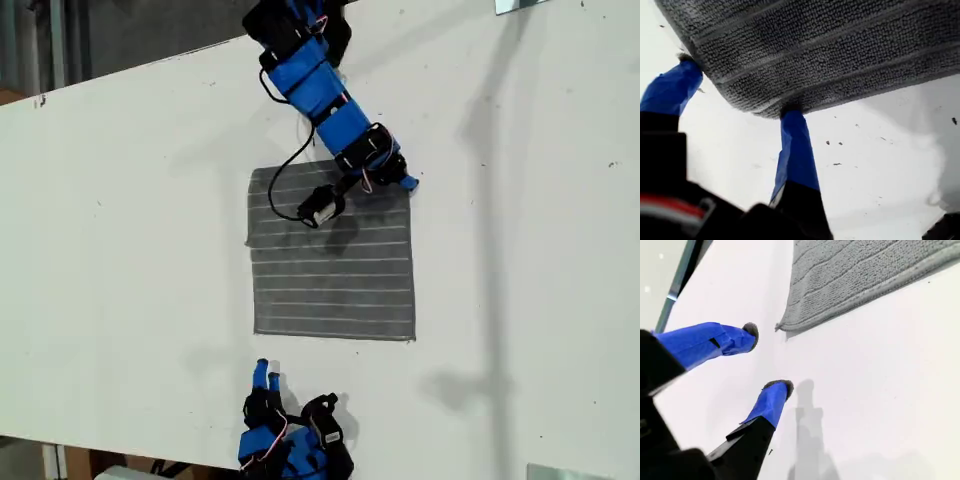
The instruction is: Grasp corners of a square towel and fold twice.
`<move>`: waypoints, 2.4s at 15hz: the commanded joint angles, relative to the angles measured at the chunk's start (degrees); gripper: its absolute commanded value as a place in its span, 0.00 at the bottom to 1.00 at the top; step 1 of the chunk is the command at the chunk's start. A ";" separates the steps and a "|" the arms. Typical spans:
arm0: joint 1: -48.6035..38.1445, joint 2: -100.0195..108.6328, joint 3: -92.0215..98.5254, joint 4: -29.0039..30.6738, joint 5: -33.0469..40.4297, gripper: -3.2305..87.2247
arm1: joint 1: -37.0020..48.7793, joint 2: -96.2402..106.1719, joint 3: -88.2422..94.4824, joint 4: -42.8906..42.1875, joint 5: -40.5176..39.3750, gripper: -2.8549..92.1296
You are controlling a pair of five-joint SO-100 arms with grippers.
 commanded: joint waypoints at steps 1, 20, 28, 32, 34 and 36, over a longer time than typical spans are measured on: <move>0.70 0.35 0.18 -0.70 0.62 0.24 | 0.79 -0.09 -2.64 -0.44 -0.09 0.38; 61.61 -112.76 -76.38 -3.52 -28.65 0.33 | 0.97 -7.82 -5.89 -3.87 -0.79 0.03; 61.35 -144.05 -109.07 6.33 -18.54 0.36 | -0.88 -8.79 -6.68 -4.39 -0.26 0.03; 64.16 -148.97 -109.16 2.99 -22.68 0.17 | -1.76 -8.53 -9.23 -2.90 -0.26 0.03; 65.74 -149.15 -108.19 1.23 -26.46 0.03 | -1.93 -8.44 -9.93 -2.55 -0.26 0.03; 66.88 -149.15 -110.83 3.52 -28.39 0.03 | -1.93 -8.26 -12.04 -0.88 -0.26 0.03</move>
